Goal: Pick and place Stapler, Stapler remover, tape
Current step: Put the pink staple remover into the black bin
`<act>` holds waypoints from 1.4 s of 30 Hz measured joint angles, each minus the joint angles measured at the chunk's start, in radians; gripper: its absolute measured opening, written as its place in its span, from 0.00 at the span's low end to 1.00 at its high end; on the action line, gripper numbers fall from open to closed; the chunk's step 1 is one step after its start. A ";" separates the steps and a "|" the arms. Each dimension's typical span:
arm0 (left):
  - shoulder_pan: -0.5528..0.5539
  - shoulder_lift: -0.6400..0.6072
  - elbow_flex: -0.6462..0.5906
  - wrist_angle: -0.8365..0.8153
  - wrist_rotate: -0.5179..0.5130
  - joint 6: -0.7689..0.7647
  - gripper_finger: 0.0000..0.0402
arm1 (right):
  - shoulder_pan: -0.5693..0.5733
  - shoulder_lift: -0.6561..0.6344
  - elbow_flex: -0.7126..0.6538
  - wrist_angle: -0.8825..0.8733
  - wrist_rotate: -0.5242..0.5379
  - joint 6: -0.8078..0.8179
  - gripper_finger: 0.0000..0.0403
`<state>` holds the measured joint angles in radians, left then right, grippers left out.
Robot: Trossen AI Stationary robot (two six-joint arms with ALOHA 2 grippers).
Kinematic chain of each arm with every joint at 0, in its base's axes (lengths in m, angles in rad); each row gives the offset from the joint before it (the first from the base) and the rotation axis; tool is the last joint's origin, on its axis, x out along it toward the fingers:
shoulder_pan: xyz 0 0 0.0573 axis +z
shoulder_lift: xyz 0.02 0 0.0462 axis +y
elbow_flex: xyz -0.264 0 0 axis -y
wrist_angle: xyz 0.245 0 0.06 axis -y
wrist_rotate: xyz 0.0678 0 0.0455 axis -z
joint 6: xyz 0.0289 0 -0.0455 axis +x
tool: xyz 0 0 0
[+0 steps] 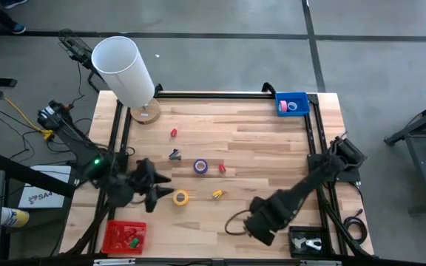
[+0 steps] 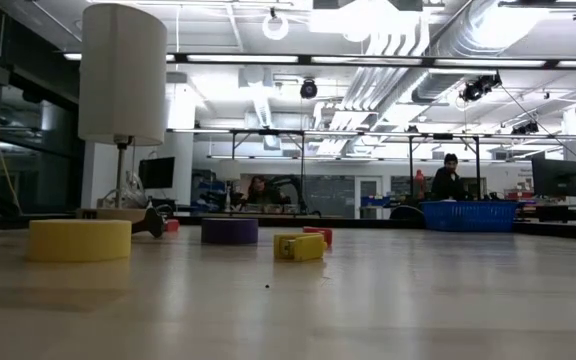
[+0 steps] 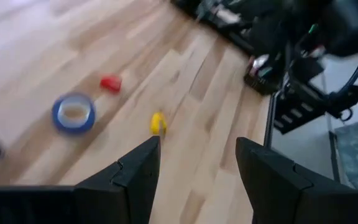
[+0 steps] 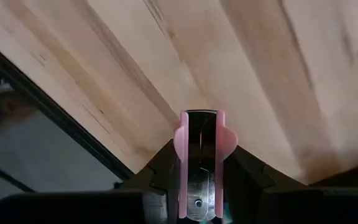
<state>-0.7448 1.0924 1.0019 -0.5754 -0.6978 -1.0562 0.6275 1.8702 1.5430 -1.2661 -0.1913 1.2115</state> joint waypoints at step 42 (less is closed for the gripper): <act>0.201 0.005 0.000 0.131 0.193 0.299 0.51 | 0.400 0.059 -0.055 0.015 -0.049 1.032 0.22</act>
<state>-0.5434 1.0977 1.0019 -0.4446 -0.5045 -0.7568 1.0279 1.9296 1.4884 -1.2513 -0.2400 2.2438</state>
